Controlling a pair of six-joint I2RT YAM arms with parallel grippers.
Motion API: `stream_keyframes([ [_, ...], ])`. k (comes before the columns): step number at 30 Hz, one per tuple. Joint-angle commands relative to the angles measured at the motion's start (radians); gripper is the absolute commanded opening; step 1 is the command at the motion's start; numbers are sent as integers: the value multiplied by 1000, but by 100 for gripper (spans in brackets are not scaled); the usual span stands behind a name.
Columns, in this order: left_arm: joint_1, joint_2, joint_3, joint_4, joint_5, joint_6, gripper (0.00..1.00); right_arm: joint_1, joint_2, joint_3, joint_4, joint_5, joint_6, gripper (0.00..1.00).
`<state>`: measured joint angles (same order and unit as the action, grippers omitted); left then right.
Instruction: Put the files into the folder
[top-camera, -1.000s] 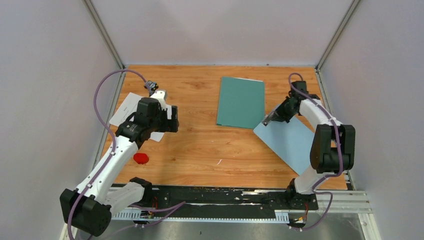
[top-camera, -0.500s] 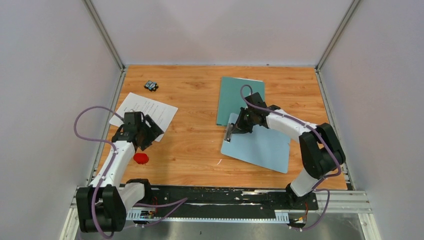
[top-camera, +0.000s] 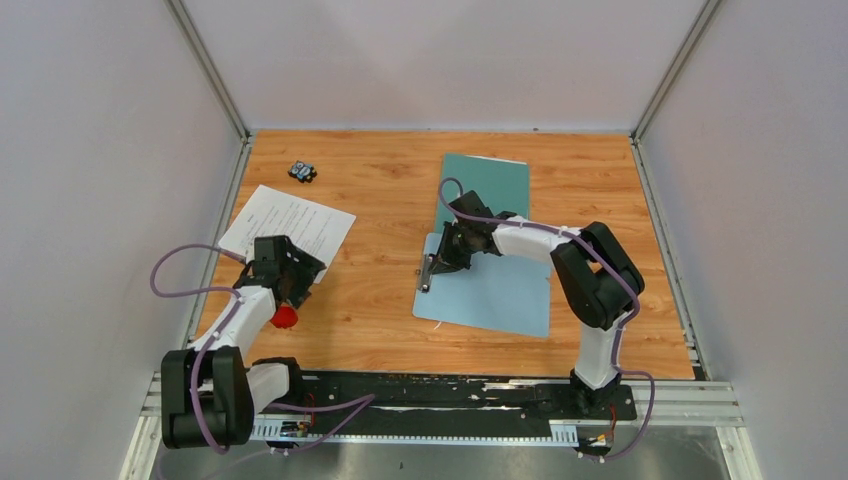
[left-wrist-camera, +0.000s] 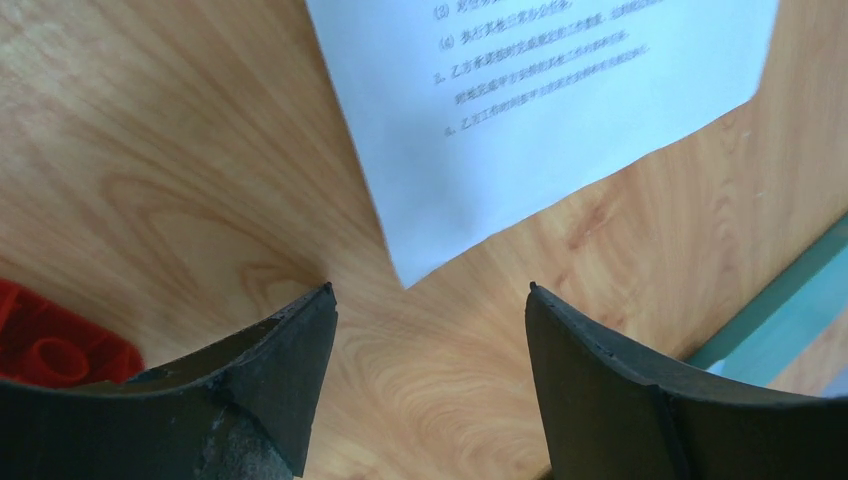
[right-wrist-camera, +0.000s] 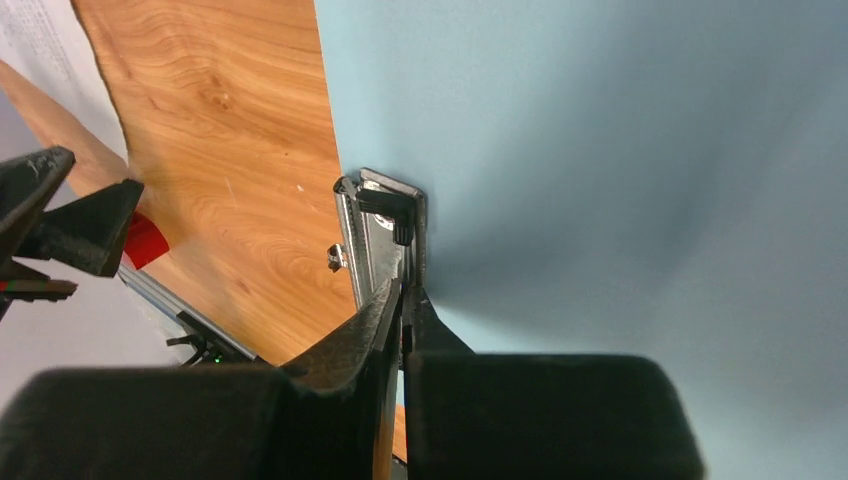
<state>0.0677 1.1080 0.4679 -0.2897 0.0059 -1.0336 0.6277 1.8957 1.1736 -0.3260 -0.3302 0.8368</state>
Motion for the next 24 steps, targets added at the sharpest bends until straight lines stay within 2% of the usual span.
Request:
stream_keyframes([
  [1,12,40,-43,150,-57,-104,77,23,-9,13,100,-47,-17,7],
  [2,11,49,-50,173,-57,-116,76,28,-20,3,116,-46,-35,10],
  [5,11,89,-58,229,-66,-130,74,46,-78,-59,187,-16,-53,42],
  [6,12,105,-57,237,-69,-132,72,47,-100,-85,226,-18,-47,49],
  [8,10,133,-60,252,-58,-142,67,49,-129,-122,299,-24,-41,56],
  [11,12,147,-90,284,-46,-171,58,50,-136,-115,305,-21,-49,59],
  [14,12,133,-104,310,-59,-177,43,50,-126,-98,317,-21,-62,59],
  [17,12,105,-107,306,-84,-172,27,53,-119,-92,377,-6,-64,60],
  [20,11,94,-103,307,-93,-165,4,62,-112,-86,437,36,-50,62],
  [21,12,94,-102,307,-91,-166,0,69,-104,-78,454,57,-47,63],
  [24,11,96,-94,307,-74,-166,0,90,-34,-23,478,102,-22,64],
])
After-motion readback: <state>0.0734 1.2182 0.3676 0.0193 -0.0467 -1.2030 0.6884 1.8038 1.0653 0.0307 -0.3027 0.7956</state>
